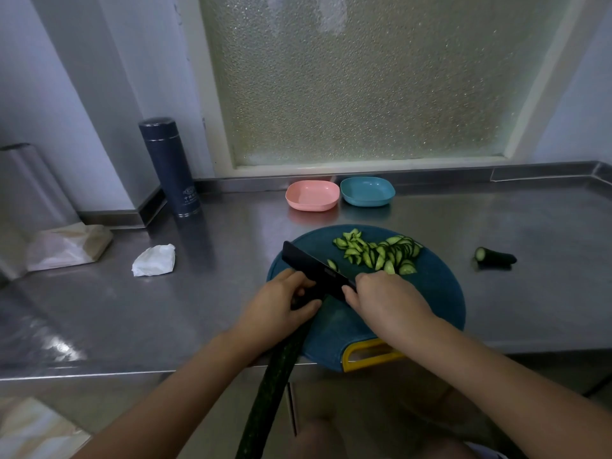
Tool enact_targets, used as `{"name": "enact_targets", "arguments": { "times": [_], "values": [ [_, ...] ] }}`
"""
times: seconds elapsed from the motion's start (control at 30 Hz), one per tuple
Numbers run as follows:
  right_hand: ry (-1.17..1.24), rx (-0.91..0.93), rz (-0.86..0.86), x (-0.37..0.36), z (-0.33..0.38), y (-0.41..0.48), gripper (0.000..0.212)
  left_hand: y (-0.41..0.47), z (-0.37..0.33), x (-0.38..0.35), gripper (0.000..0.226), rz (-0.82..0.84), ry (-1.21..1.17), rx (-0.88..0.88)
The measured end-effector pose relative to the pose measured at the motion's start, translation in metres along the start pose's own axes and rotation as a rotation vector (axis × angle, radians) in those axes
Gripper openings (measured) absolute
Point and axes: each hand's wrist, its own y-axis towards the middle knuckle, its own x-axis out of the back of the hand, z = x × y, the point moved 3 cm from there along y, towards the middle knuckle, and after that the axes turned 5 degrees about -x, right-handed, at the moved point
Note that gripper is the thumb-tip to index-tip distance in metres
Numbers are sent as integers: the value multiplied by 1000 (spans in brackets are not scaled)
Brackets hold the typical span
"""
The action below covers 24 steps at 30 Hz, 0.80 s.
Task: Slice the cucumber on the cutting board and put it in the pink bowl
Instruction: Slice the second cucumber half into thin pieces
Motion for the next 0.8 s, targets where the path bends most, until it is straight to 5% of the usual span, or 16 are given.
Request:
{"name": "enact_targets", "arguments": {
  "times": [0.8],
  "values": [
    [19, 0, -8, 16, -2, -15, 41, 2, 0, -1, 21, -19, -22, 22]
  ]
}}
